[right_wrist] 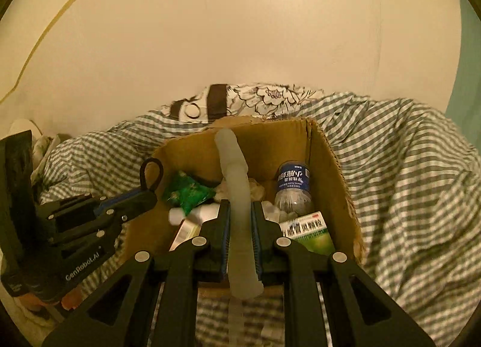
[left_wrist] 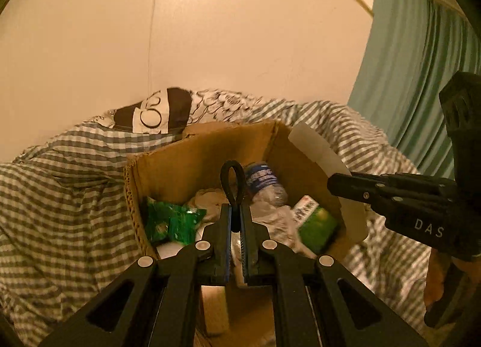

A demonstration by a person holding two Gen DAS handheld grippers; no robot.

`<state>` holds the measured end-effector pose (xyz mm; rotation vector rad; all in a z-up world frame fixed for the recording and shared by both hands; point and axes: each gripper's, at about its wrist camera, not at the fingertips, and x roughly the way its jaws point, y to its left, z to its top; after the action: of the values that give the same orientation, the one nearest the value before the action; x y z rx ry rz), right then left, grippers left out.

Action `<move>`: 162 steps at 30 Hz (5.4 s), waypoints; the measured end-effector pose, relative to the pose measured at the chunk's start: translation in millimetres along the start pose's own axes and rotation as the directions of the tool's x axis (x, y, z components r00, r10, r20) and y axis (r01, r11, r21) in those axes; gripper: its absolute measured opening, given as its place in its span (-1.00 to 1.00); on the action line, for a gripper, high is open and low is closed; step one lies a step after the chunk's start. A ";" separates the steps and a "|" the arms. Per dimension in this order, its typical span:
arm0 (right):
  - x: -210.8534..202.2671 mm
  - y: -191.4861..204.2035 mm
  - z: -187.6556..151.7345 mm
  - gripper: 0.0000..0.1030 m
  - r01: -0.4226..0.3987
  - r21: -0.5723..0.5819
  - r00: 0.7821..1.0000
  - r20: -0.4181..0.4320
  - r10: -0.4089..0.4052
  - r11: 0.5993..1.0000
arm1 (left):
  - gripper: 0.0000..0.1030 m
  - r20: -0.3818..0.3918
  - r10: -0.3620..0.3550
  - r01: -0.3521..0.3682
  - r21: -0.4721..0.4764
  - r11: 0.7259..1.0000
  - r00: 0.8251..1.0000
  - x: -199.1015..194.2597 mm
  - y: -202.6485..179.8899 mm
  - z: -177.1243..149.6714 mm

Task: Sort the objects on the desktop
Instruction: 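Carry hair tie and white tube over the cardboard box and release them, then withdraw both open tools from the cardboard box, then grasp the bead bracelet with left tool while right tool grasps red sachet, then carry bracelet and sachet over the cardboard box and open both tools, then withdraw both tools and lower them toward the comb and tube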

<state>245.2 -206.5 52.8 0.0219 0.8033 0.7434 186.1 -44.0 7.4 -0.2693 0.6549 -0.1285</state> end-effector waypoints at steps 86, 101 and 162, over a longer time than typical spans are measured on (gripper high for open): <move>11.4 -3.5 -214.5 -0.88 0.017 0.107 0.939 -0.344 0.021 0.994 | -0.79 -0.440 -0.036 -0.009 -0.098 0.995 0.897 -1.7 -73.2 -226.1; -43.1 -3.1 -193.5 -0.90 0.082 0.108 0.979 -0.193 -0.060 0.991 | -0.80 -0.246 -0.088 0.062 -0.111 0.992 0.965 -44.4 -63.5 -183.3; -124.4 -0.4 -41.7 -0.04 0.155 0.036 0.984 0.080 -0.157 0.987 | 0.59 0.012 0.157 -0.151 -0.202 0.968 0.988 -82.0 -71.2 -53.5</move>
<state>160.9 -293.4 103.3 0.0156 0.7279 0.5786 86.2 -106.6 35.1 -0.4122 0.6595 0.0912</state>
